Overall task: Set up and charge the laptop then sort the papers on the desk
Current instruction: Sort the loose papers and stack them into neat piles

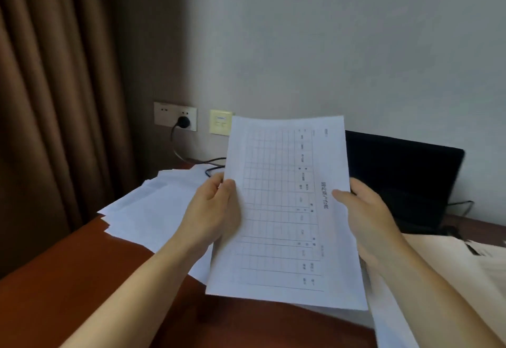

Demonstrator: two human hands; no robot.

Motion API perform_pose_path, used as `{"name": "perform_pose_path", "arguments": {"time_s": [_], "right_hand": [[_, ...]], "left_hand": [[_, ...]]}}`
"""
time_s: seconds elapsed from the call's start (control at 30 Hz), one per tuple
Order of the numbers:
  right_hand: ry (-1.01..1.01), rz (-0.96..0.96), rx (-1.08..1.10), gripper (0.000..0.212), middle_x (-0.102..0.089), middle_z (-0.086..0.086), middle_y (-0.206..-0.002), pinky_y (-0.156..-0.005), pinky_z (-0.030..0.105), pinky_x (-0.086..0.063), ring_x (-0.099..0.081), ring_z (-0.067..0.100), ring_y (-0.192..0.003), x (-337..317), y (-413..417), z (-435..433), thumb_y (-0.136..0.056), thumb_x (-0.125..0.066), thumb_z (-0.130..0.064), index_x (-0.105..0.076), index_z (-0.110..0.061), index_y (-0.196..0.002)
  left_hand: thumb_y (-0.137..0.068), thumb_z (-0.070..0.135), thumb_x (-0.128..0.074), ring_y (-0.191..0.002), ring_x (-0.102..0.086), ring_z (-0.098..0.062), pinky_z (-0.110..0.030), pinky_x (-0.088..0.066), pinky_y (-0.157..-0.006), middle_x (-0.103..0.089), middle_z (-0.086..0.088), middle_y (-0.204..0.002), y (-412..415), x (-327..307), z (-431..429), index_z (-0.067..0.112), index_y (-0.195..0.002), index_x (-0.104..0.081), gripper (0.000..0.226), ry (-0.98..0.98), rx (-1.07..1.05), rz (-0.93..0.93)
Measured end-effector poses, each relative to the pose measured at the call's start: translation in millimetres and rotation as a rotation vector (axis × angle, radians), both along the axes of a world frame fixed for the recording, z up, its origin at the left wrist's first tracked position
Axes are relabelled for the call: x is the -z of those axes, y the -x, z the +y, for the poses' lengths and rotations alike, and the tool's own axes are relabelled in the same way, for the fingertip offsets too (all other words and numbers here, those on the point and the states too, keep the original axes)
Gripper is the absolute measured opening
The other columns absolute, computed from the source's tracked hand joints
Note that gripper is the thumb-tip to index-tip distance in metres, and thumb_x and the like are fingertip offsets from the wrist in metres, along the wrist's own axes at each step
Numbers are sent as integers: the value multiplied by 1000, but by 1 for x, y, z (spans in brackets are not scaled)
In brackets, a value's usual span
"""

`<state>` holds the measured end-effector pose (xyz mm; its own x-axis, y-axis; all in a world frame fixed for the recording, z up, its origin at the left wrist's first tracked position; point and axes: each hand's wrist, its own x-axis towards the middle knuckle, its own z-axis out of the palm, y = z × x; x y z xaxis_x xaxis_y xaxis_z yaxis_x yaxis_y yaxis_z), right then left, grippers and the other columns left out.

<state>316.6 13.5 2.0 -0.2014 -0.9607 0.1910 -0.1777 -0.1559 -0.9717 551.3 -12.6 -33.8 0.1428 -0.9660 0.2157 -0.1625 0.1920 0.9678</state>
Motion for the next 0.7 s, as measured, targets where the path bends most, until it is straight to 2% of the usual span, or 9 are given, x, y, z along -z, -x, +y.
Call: {"name": "perform_pose_path", "arguments": {"time_s": [0.07, 0.17, 0.23, 0.3, 0.37, 0.47, 0.5, 0.57, 0.7], "right_hand": [[-78, -6, 76, 24, -76, -7, -94, -73, 29, -54, -71, 12, -89, 11, 30, 13, -98, -51, -7, -72, -18, -101], [-168, -37, 157, 23, -75, -3, -90, -71, 29, -49, -67, 14, -84, 29, 76, 33, -98, -53, -7, -72, -16, -90], [-194, -62, 229, 20, -71, 3, -90, -75, 32, -46, -64, 20, -84, 41, 109, 44, -97, -56, -7, -71, -12, -85], [-186, -38, 319, 13, -69, 11, -86, -75, 35, -48, -64, 25, -80, 51, 140, 57, -91, -62, -9, -68, -1, -82], [-198, 71, 391, 27, -55, 8, -76, -68, 33, -38, -52, 20, -71, 58, 167, 72, -78, -65, -18, -58, 8, -78], [-208, 202, 452, 19, -33, 6, -68, -66, 34, -21, -29, 19, -66, 64, 192, 90, -81, -58, -10, -47, -3, -67], [-211, 241, 471, 25, -27, 6, -65, -64, 33, -18, -24, 19, -65, 65, 200, 93, -84, -56, -5, -40, -8, -64], [-215, 331, 499, 35, -21, 2, -60, -59, 32, -14, -21, 18, -62, 67, 210, 97, -84, -53, -2, -30, -14, -62], [-233, 486, 510, 44, -22, 0, -57, -61, 35, -18, -23, 20, -61, 74, 226, 92, -81, -53, -3, -21, -20, -57]], "left_hand": [[-109, 34, -39, -97, -63, -2, -17, -47, -74, -66, 23, -100, 23, -1, 7, 38, -103, -61, 23, -37, 84, -57], [-108, 26, -41, -92, -69, -24, -35, -54, -77, -73, -8, -99, 64, 5, 13, 8, -105, -67, 32, -111, 195, -224], [-107, 20, -43, -69, -65, -24, -38, -53, -68, -69, -20, -83, 91, 11, 15, -6, -101, -63, 33, -139, 261, -326], [-107, 15, -43, -47, -52, -12, -25, -46, -49, -56, -10, -61, 118, 16, 18, -2, -83, -58, 33, -161, 313, -426], [-107, 15, -42, -39, -48, -9, -20, -42, -42, -52, -3, -55, 144, 18, 25, 6, -75, -55, 36, -176, 379, -505], [-107, 18, -45, -39, -52, -7, -16, -40, -43, -57, -1, -53, 172, 23, 30, 7, -73, -59, 37, -148, 458, -628], [-106, 18, -48, -40, -54, -8, -15, -41, -44, -60, -2, -54, 180, 24, 31, 5, -72, -60, 38, -126, 461, -678], [-103, 20, -53, -48, -60, -12, -16, -42, -47, -68, -7, -62, 193, 25, 31, 0, -75, -68, 37, -103, 452, -769], [-99, 28, -61, -67, -66, -18, -19, -43, -53, -73, -5, -78, 208, 24, 28, 9, -78, -75, 32, -99, 417, -902]]}}
